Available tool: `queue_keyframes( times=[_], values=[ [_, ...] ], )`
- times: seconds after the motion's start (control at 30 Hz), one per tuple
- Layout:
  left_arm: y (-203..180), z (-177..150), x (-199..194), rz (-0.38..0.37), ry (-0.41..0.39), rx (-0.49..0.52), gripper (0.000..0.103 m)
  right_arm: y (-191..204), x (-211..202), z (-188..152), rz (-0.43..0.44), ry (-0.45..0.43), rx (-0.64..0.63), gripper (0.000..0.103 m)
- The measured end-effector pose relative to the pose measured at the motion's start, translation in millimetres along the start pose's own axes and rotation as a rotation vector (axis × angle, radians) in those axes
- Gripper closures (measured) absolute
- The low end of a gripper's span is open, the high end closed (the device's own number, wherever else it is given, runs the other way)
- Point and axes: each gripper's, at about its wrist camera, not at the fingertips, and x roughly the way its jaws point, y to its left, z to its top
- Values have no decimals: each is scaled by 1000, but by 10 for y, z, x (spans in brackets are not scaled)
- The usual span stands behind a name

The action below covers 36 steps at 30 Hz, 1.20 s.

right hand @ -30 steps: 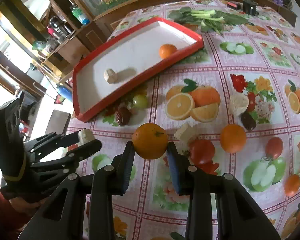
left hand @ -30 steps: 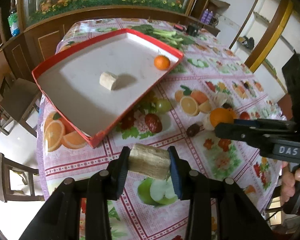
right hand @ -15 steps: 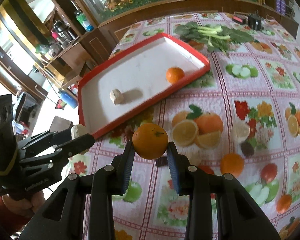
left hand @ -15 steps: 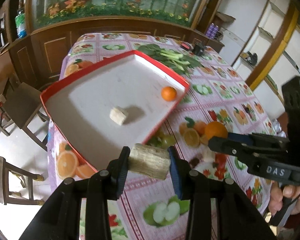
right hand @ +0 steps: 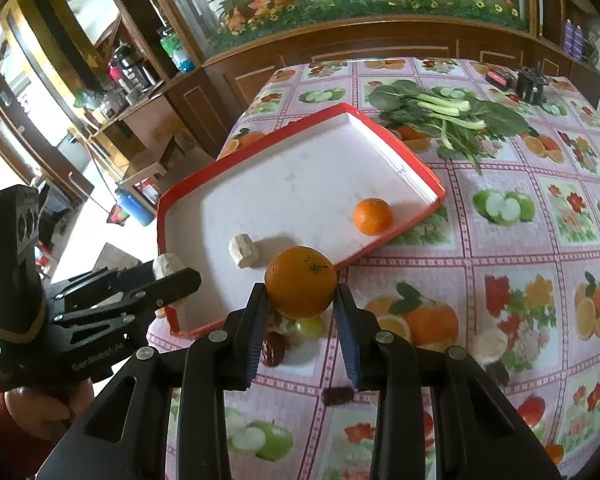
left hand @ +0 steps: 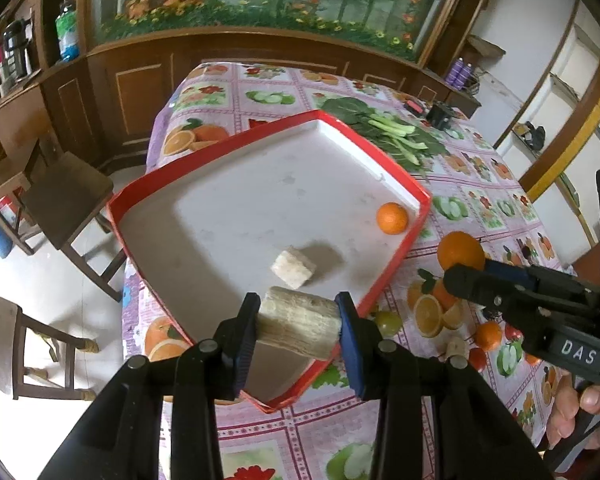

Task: Organize fruits
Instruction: 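Carry the block and the orange over the tray with both tools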

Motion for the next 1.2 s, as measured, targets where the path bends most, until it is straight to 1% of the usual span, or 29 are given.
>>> queue_keyframes(
  times=[0.17,0.4,0.5,0.73,1.03,1.2],
  values=[
    [106,2,77,13,17,-14,62,30,135,91,-8,16,-21,71],
    [232,61,226,37,43,-46,62,63,411,275,2,46,21,71],
    [226,74,283,38,52,-39,62,120,572,331,-21,72,9,71],
    [226,36,385,28,75,-16,62,130,836,307,-53,127,-3,71],
    [203,-1,438,22,83,17,62,147,962,282,-96,154,-46,70],
    [177,-9,447,16,87,26,61,144,993,253,-109,165,-48,69]
  ],
)
